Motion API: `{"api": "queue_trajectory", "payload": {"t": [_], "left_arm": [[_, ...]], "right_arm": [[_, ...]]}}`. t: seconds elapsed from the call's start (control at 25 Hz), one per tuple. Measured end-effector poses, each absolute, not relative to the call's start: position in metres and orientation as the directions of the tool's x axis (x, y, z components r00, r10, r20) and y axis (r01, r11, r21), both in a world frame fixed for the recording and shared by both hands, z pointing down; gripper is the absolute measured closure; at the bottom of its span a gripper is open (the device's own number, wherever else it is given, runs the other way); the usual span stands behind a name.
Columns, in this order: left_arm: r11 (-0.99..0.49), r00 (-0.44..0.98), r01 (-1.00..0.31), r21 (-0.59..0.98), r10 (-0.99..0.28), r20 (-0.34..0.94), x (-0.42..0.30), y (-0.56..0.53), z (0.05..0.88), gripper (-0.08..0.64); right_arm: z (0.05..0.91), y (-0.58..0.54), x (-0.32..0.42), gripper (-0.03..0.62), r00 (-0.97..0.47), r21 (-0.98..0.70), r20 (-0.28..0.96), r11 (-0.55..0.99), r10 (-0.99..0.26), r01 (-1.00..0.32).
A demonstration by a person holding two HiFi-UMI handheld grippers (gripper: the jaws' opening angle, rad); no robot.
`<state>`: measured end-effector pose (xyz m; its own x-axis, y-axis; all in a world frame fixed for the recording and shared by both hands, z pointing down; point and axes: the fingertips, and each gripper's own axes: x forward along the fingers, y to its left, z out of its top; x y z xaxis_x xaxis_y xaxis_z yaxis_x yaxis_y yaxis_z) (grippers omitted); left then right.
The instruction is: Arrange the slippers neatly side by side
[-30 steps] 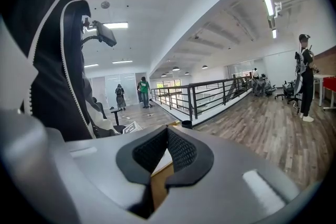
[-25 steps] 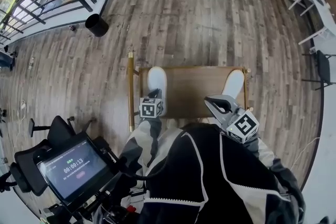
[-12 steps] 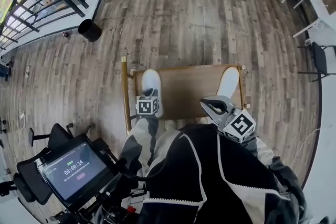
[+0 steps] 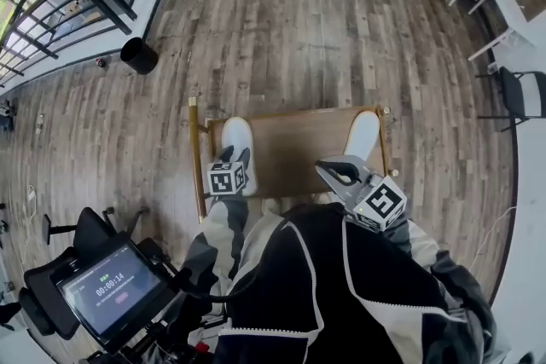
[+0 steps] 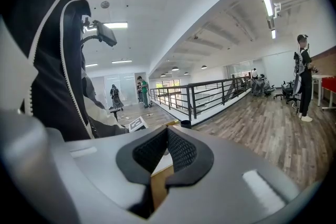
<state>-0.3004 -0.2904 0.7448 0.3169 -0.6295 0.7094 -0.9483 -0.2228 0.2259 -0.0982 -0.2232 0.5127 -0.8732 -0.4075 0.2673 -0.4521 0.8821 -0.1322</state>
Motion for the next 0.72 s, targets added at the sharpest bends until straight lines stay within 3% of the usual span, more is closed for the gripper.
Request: {"api": "queue_trajectory", "payload": {"t": [0.2,0.36,0.6,0.72], "left_arm": [[-0.405,0.475,-0.880,0.249,-0.745,0.468,-0.254,-0.291,0.636,0.359],[-0.595,0.587,-0.801,0.064,-0.759,0.283,-0.211,-0.276,0.538,0.425],[-0.680,0.680,-0.733,0.027,-0.730,0.064,-0.183,-0.251,0.450,0.541],[-0.695,0.694,-0.719,-0.020,-0.719,0.040,-0.179,-0.238,0.434,0.541]], "right_arm": [[0.506,-0.227,-0.094,0.588,-0.872,-0.119,0.247,0.880,-0.422,-0.460],[0.489,-0.234,-0.101,0.588,-0.882,-0.103,0.200,0.886,-0.426,-0.451],[0.455,-0.229,-0.114,0.588,-0.914,-0.091,0.068,0.910,-0.400,-0.405],[0.439,-0.226,-0.114,0.588,-0.917,-0.088,0.011,0.913,-0.399,-0.398]]}}
